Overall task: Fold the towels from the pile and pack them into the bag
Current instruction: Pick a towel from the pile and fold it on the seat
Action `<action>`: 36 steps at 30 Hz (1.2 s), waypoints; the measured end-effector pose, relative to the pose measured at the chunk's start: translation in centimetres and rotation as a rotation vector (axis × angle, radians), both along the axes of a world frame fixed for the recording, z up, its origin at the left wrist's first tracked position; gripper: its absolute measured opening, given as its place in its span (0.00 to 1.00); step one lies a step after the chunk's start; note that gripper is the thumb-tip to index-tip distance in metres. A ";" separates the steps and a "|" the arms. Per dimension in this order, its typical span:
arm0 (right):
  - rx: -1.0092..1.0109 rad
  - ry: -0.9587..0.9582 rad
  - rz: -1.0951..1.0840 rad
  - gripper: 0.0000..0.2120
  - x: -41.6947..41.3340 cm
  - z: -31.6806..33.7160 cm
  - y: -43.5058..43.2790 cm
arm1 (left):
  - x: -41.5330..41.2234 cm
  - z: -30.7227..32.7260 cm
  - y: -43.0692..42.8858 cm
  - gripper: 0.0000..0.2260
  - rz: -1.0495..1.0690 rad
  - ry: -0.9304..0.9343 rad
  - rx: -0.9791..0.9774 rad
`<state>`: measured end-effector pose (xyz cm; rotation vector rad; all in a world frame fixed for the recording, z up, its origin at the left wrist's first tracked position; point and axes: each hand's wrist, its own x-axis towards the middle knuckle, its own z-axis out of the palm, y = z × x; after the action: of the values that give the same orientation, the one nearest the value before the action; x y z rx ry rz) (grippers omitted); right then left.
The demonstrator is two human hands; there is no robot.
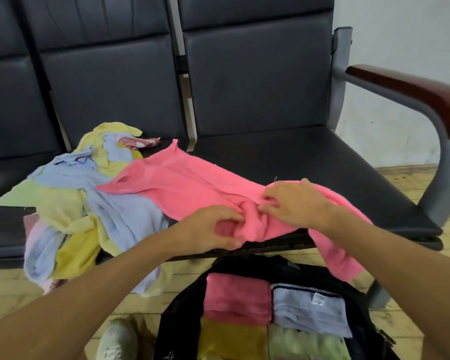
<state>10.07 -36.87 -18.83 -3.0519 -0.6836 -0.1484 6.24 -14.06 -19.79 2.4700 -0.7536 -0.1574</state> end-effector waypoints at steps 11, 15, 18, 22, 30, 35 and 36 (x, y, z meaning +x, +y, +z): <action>0.503 0.220 -0.330 0.16 -0.7 1.8 -4.1 | 0.6 0.4 3.8 0.11 0.026 -0.208 0.187; 0.647 0.187 -0.349 0.12 -0.5 2.3 -4.8 | 0.4 1.3 3.8 0.09 0.094 -0.324 0.245; 0.942 0.236 -0.428 0.15 -0.4 2.3 -5.0 | 0.5 2.5 3.6 0.10 0.268 -0.512 0.298; 1.262 0.290 -0.556 0.16 0.0 2.8 -5.1 | 0.5 4.0 3.3 0.11 0.481 -0.470 0.078; 1.056 0.536 -0.591 0.09 -0.7 3.1 -5.5 | -0.2 4.7 2.4 0.08 0.580 0.231 -0.562; 0.823 0.626 -0.468 0.09 -2.2 3.2 -4.8 | -2.0 6.0 1.2 0.10 0.617 0.365 -0.724; 0.903 0.637 -0.449 0.10 -2.6 3.5 -4.6 | -2.3 6.3 0.9 0.10 0.615 0.390 -0.786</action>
<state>7.48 -41.44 -15.38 -2.1151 0.1151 0.3894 3.92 -13.20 -13.47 1.7238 0.1298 -0.0812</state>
